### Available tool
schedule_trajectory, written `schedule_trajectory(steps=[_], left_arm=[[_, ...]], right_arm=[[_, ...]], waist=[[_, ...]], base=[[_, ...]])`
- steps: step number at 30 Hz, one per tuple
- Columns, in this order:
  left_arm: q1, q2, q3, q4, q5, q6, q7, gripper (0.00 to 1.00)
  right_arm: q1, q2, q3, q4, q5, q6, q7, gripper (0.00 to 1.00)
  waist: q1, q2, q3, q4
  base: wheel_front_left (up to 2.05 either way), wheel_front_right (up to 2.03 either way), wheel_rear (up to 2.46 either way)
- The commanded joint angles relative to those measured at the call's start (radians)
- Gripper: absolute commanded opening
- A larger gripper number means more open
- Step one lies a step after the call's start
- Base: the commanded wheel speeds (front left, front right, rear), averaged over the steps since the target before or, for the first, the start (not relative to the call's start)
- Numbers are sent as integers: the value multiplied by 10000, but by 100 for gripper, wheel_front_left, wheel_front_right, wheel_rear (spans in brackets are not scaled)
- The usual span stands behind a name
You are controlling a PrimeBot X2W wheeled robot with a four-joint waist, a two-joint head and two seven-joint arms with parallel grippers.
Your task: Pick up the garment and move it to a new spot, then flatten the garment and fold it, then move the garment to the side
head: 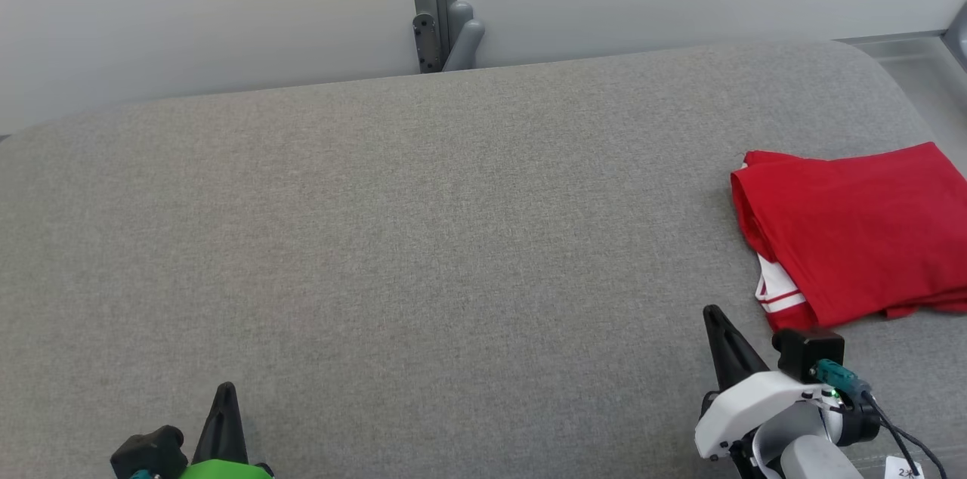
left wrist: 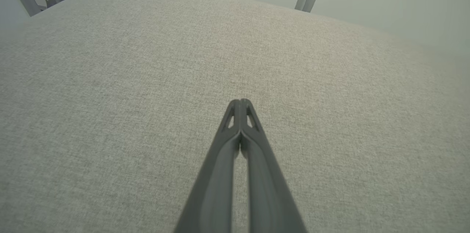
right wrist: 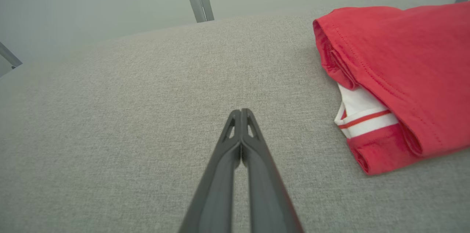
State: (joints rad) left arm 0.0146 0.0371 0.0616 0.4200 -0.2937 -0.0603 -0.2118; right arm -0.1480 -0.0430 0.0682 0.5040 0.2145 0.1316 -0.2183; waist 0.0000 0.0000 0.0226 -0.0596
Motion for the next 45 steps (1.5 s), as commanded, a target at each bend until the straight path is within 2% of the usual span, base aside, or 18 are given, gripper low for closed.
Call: schedule_trajectory(steps=[1, 22, 45], left_arm=[[-211, 37, 46, -214, -325, -58, 58, 0], [-456, 72, 137, -730, -3882, -241, 886, 0], [-698, 104, 264, -1097, -6808, -397, 1631, 0]], right_arm=[[-161, -18, -80, -229, 348, -1, 59, 0], [40, -37, -523, -951, 4107, -4, 930, 0], [157, -56, -933, -1500, 7207, -6, 1687, 0]], waist=[[0, 0, -1, 3], [0, 0, -36, 109], [0, 0, -74, 221]], base=[[0, 0, 0], [0, 0, 0], [0, 0, 0]])
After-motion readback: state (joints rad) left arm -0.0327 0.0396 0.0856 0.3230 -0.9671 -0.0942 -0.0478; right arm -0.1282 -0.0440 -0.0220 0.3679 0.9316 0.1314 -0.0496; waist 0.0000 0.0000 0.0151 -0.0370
